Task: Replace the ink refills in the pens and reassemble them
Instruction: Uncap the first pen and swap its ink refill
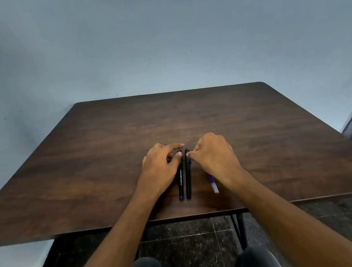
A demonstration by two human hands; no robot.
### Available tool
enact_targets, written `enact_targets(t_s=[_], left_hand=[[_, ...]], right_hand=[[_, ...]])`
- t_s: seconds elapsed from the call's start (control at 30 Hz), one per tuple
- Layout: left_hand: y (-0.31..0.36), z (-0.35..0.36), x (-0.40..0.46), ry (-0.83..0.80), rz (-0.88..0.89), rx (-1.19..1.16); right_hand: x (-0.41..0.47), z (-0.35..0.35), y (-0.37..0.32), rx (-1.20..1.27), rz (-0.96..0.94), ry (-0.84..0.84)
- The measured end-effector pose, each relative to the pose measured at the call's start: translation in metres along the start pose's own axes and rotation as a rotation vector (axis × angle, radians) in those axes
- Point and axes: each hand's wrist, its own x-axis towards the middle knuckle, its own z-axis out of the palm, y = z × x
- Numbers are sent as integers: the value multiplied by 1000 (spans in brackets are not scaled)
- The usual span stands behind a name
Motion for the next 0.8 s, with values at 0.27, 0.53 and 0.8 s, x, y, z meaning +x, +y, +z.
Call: enact_targets(t_s=[0.27, 0.53, 0.8], left_hand=[[-6, 2, 2, 14, -70, -13], [-3, 0, 1, 3, -77, -7], [-2, -1, 1, -2, -67, -15]], right_hand=[[0, 5, -9, -105, 99, -101], [3, 9, -11, -103, 144, -139], [6, 11, -10, -73, 150, -133]])
